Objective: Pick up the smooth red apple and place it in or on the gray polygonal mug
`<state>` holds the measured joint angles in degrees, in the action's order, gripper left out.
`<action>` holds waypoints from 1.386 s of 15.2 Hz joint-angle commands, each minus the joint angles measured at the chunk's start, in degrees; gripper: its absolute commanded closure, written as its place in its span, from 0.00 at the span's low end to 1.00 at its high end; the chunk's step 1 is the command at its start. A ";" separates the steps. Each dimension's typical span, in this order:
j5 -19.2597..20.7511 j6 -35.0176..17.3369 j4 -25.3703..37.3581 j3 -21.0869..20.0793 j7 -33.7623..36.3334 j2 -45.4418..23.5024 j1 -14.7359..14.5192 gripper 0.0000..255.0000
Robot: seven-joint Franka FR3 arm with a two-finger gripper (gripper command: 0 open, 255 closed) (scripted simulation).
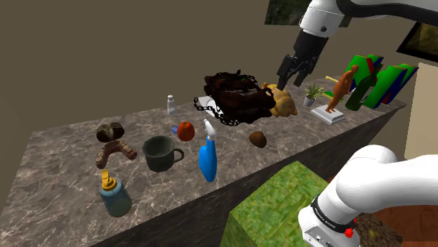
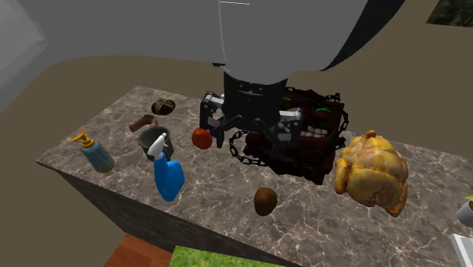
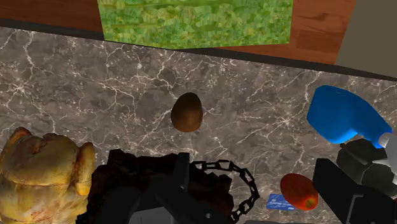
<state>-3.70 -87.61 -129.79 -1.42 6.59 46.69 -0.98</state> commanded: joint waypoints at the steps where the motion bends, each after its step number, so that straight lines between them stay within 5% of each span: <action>1: 0.00 0.00 0.00 0.00 0.00 0.00 0.00 0.00; 11: -1.99 -14.87 0.57 -4.03 -0.20 -16.67 -2.42 0.00; 21: -1.54 -25.89 8.18 -7.99 0.31 -36.53 -4.39 0.00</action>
<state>-5.43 -112.90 -123.00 -9.17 6.99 12.27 -5.27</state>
